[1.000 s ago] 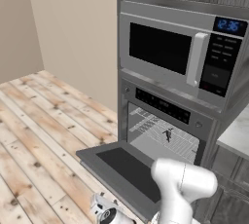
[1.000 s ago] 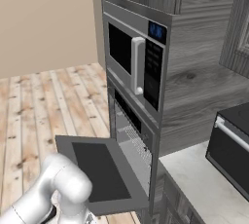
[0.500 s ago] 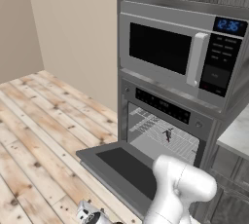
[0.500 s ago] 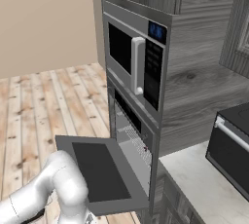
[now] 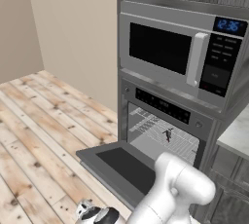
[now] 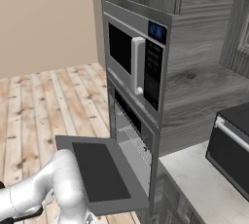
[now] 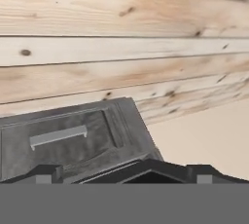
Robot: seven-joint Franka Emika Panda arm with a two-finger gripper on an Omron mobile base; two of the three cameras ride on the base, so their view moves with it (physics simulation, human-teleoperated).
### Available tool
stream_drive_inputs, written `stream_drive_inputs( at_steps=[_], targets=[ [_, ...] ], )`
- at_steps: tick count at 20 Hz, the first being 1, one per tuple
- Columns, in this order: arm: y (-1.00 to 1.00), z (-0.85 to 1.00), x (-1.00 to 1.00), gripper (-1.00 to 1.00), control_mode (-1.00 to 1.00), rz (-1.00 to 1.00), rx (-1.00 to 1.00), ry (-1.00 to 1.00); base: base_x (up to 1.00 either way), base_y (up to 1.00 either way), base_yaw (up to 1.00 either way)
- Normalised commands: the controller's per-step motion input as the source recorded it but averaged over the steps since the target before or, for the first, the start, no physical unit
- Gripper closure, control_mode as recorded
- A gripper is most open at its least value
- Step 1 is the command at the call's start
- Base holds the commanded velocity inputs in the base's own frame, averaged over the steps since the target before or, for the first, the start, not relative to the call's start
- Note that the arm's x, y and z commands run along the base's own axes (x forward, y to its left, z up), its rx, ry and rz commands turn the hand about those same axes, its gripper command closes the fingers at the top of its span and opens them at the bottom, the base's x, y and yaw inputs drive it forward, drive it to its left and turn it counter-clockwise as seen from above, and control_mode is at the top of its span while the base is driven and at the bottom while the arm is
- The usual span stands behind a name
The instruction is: Place the fish on the bottom rack of the oven, and slide the tray back inside. Close the oven door.
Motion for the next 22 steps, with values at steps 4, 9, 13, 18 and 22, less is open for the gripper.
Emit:
stream_drive_inputs(
  at_steps=[4, 9, 13, 18, 22],
  targets=[
    [-0.99, -0.93, 0.00, -1.00, -1.00, -0.01, -0.13, 0.00, 0.00, 0.00, 0.00],
    [-1.00, -0.78, 0.00, -1.00, -1.00, 0.00, -0.14, -0.02, 0.00, 0.00, 0.00],
    [-1.00, -0.69, 0.00, -1.00, -1.00, 0.00, -0.15, -0.05, 0.00, 0.00, 0.00],
    [-1.00, -0.45, 0.00, -1.00, -1.00, -0.01, -0.19, -0.14, 0.00, 0.00, 0.00],
    [-0.99, 0.13, 0.00, -1.00, -1.00, -0.04, -0.22, -0.38, 0.00, 0.00, 0.00]
  ],
)
